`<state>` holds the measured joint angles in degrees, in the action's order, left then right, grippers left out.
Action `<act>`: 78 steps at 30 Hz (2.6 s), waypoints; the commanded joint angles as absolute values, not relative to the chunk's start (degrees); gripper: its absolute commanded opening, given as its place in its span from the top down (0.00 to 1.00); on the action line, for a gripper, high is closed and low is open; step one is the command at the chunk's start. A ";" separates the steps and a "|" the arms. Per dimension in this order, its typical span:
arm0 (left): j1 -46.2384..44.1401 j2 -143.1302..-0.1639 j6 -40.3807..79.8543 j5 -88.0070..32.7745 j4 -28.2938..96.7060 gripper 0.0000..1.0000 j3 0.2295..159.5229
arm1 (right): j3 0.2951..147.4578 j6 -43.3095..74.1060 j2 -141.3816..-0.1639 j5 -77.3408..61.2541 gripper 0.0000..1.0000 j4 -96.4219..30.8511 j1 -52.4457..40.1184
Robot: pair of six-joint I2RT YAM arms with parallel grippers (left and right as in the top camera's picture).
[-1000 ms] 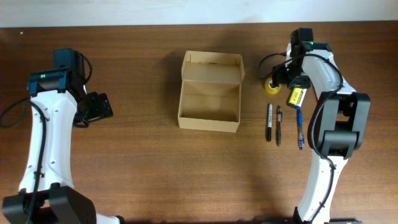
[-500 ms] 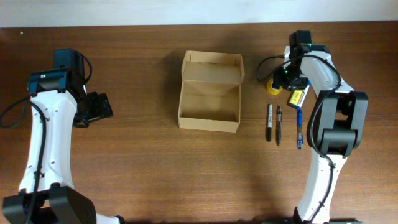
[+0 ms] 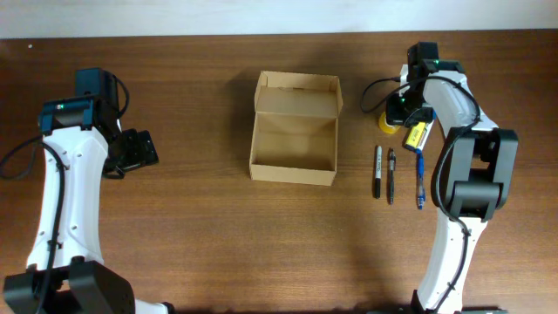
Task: Pack container
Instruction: 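Lower the right gripper into the tape roll's hole and grip it, then carry the tape roll into the box and release it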
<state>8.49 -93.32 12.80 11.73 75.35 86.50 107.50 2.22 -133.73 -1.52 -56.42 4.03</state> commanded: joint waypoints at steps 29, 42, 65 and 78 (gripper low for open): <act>8.80 -91.81 11.88 11.35 75.22 0.00 86.39 | 138.19 -18.44 -116.16 -1.28 0.96 -80.66 -25.50; 8.80 -91.81 11.88 11.35 75.22 0.00 86.39 | 127.61 -29.63 -123.11 -3.01 0.96 -78.67 -29.54; 8.80 -91.81 11.88 11.35 75.22 0.00 86.39 | 110.98 -25.58 -126.80 -4.05 0.52 -65.12 -29.52; 8.80 -91.81 11.88 11.35 75.22 0.00 86.39 | 141.88 -12.25 -120.49 8.64 0.57 -80.42 -28.45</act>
<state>8.49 -93.32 12.80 11.73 75.35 86.50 136.77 -18.46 -125.86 1.69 -79.15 -29.41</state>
